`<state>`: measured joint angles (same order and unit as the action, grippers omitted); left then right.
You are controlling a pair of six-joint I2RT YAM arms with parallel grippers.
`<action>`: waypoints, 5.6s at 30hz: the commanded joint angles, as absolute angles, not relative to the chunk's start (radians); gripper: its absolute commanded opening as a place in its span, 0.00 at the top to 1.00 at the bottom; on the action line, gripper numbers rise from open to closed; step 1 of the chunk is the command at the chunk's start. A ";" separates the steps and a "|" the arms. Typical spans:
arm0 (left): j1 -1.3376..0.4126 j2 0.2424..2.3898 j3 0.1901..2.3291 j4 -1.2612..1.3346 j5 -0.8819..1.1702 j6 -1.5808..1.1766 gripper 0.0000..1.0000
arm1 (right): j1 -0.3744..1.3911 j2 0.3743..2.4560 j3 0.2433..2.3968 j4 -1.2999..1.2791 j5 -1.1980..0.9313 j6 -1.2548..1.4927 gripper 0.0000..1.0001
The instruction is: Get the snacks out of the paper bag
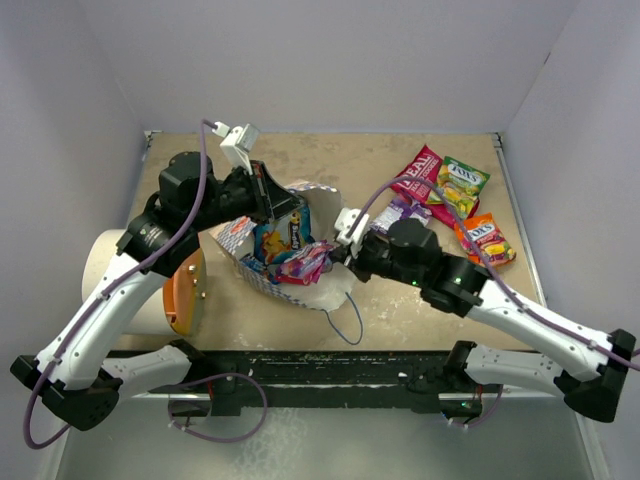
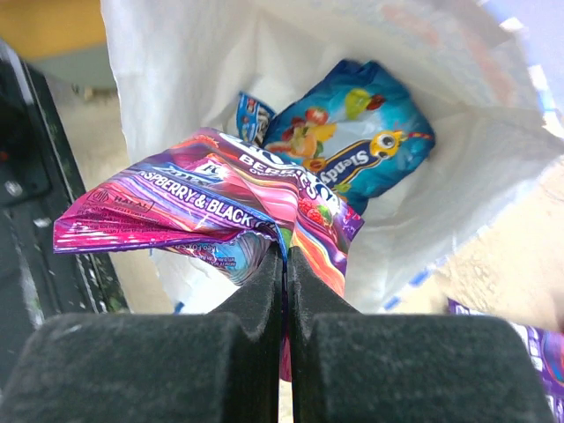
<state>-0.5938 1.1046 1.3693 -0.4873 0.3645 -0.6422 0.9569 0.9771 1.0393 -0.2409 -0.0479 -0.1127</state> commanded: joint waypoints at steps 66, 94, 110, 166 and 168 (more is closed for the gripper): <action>-0.594 1.144 1.336 -0.530 0.406 -0.717 1.00 | 0.262 1.234 0.875 -0.199 0.137 0.372 0.37; -0.593 1.092 1.355 -0.388 0.428 -0.725 1.00 | 0.873 0.962 0.982 -0.101 0.017 0.382 0.29; -0.593 1.025 1.280 -0.188 0.529 -0.666 1.00 | 1.114 1.253 0.906 0.079 0.042 -0.405 0.48; -0.594 1.015 1.247 -0.279 0.528 -0.672 1.00 | 1.114 1.672 0.912 0.323 0.231 -0.021 0.91; -0.593 1.013 1.243 -0.278 0.522 -0.677 1.00 | 1.113 1.649 0.910 0.313 0.239 -0.018 0.94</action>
<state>-0.5938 1.0378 1.2522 -0.3195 0.5068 -0.6872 1.1126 1.7145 0.9062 0.3431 0.1936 -0.0616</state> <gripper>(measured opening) 0.014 0.148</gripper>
